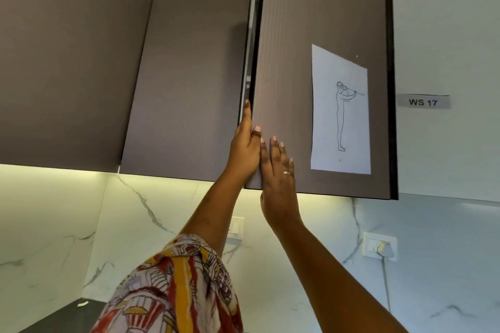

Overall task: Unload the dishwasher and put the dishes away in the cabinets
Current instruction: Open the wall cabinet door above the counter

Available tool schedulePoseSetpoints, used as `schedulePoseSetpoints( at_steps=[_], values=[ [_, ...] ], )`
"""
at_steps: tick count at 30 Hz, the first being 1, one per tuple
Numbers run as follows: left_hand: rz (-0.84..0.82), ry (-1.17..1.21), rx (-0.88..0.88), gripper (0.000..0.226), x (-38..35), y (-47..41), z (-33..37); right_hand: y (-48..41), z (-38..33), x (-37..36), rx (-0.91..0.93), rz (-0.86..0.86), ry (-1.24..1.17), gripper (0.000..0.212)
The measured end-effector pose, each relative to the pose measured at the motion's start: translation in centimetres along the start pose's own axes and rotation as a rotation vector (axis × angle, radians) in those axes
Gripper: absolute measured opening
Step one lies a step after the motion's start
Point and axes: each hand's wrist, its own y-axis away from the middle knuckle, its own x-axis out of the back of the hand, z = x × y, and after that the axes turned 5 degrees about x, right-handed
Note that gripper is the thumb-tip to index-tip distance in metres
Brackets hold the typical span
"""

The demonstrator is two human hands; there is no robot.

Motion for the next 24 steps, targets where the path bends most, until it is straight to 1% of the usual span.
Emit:
schedulePoseSetpoints(
  at_steps=[1, 4, 5, 6, 7, 9, 11, 12, 15, 17, 20, 24],
  values=[
    [-0.001, 0.000, -0.002, 0.055, -0.3, 0.9, 1.5, 0.3, 0.0, 1.3, -0.005, -0.007, -0.033, 0.055],
    [-0.020, 0.042, 0.012, 0.055, -1.3, 3.5, 5.5, 0.8, 0.2, 6.6, -0.050, -0.118, -0.154, 0.086],
    [-0.026, 0.070, 0.026, 0.054, -1.7, 4.4, 6.7, 1.0, 0.2, 8.7, -0.070, -0.179, -0.225, 0.091],
    [-0.032, 0.109, 0.044, 0.053, -2.2, 5.2, 7.9, 0.9, 0.2, 10.7, -0.104, -0.229, -0.318, 0.090],
    [-0.036, 0.154, 0.062, 0.052, -2.7, 6.2, 9.4, 0.5, 0.4, 13.1, -0.144, -0.264, -0.433, 0.085],
    [-0.049, 0.244, 0.110, 0.048, -3.9, 7.7, 11.9, -0.7, 0.5, 17.6, -0.281, -0.218, -0.689, 0.070],
    [-0.071, 0.333, 0.159, 0.045, -5.4, 9.0, 14.2, -2.2, 0.8, 20.7, -0.417, -0.149, -0.815, 0.056],
    [-0.093, 0.391, 0.187, 0.043, -6.3, 9.8, 15.6, -2.9, 0.9, 22.3, -0.452, -0.120, -0.808, 0.053],
    [-0.175, 0.589, 0.297, 0.042, -8.9, 11.8, 19.2, -3.6, 1.3, 25.4, -0.445, -0.027, -0.612, 0.059],
    [-0.235, 0.664, 0.355, 0.042, -10.5, 13.1, 21.1, -3.1, 2.3, 27.3, -0.462, 0.051, -0.538, 0.060],
    [-0.340, 0.727, 0.412, 0.042, -13.3, 14.4, 22.1, -2.0, 4.5, 30.2, -0.474, 0.096, -0.416, 0.061],
    [-0.405, 0.684, 0.484, 0.049, -16.7, 15.0, 22.8, -1.0, 7.3, 32.9, -0.498, 0.052, -0.219, 0.066]
  ],
)
